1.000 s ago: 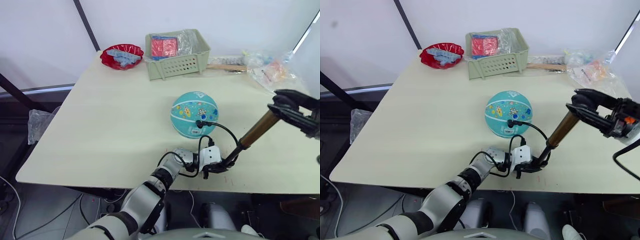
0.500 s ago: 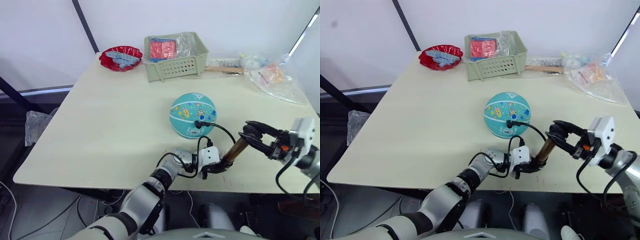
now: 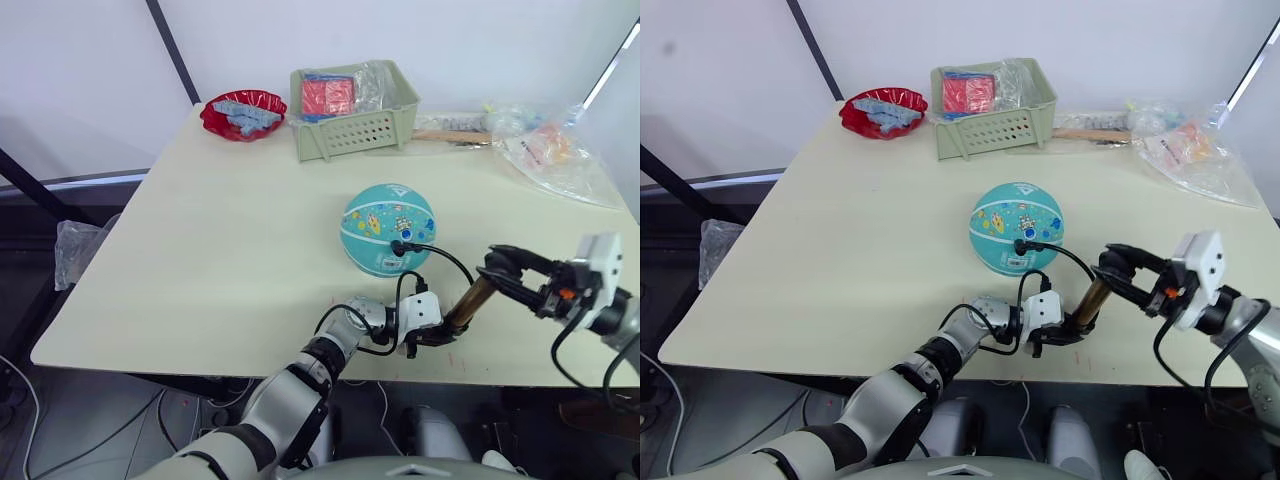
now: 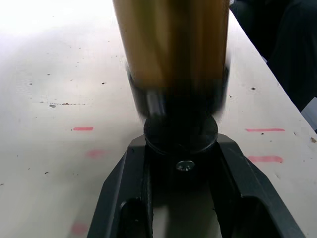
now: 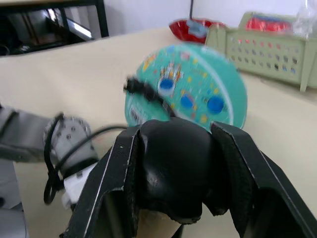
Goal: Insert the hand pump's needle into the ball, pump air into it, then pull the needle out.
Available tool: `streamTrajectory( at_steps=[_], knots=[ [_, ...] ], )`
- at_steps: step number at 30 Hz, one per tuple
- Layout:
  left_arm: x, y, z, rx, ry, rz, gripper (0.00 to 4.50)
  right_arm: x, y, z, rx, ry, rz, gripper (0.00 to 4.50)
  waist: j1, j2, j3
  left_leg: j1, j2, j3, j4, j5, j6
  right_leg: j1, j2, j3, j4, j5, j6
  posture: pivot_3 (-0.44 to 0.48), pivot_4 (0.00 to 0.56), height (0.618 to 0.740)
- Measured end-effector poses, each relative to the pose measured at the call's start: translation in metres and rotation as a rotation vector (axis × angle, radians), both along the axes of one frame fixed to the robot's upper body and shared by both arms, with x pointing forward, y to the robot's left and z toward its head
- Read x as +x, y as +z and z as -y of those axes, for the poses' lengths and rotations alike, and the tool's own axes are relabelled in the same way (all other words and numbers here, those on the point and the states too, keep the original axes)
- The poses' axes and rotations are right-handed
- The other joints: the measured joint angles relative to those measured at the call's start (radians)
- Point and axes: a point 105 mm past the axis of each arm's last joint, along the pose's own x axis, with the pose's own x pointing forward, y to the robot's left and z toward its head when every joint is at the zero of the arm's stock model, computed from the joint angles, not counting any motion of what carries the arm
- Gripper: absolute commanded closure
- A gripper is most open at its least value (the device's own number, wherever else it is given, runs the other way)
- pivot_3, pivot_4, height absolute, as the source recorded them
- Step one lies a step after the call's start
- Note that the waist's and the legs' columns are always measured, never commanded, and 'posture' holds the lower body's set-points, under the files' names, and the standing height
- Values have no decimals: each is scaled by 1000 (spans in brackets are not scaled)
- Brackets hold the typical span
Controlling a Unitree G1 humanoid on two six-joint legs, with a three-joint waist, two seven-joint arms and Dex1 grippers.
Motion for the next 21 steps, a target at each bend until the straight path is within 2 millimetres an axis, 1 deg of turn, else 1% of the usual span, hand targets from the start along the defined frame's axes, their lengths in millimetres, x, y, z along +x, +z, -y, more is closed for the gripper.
streamTrajectory(
  at_steps=[1, 3, 5, 8, 12, 16, 21],
  knots=[
    [0, 0, 0, 0, 0, 1, 3466, 0, 8, 2, 8, 6, 12, 2854, 0, 1, 1, 0, 0, 0, 0, 0, 0, 0, 0, 0, 0, 0, 0, 0, 150, 738],
    [1, 1, 0, 0, 0, 2, 3466, 0, 16, 2, 18, 16, 22, 2854, 0, 1, 2, 0, 0, 0, 0, 0, 0, 0, 0, 0, 0, 0, 0, 0, 150, 738],
    [1, 1, 0, -2, 0, 3, 3466, -1, 37, 4, 22, 38, 58, 2854, -1, 2, 6, -1, 0, 1, 1, 0, 0, 0, -1, 0, 0, 0, 0, 0, 150, 738],
    [1, 2, 0, -4, 0, 3, 3466, -8, 68, 4, 29, 76, 127, 2854, 0, 2, 7, -1, 0, 0, 1, 0, 0, 0, 0, 0, 0, 0, 0, 0, 150, 738],
    [1, 2, 1, -5, -1, 2, 3466, -15, 92, 1, 25, 107, 159, 2854, 0, 3, 7, -2, 0, 0, 1, 0, 0, -1, -1, 0, 0, 0, 0, 0, 150, 738],
    [0, 2, 1, -6, -5, 2, 3466, -18, 93, -4, 39, 116, 141, 2854, 0, 3, 7, -4, -1, 0, 1, 0, 0, -2, -1, 0, 0, 0, 0, 0, 150, 738],
    [-1, 1, 1, 3, -12, 5, 3466, -29, 83, -20, 28, 153, 184, 2854, -1, 2, 6, -4, -1, -1, 1, 0, 0, -2, -1, -1, 0, 0, 0, 0, 150, 738]
  ],
)
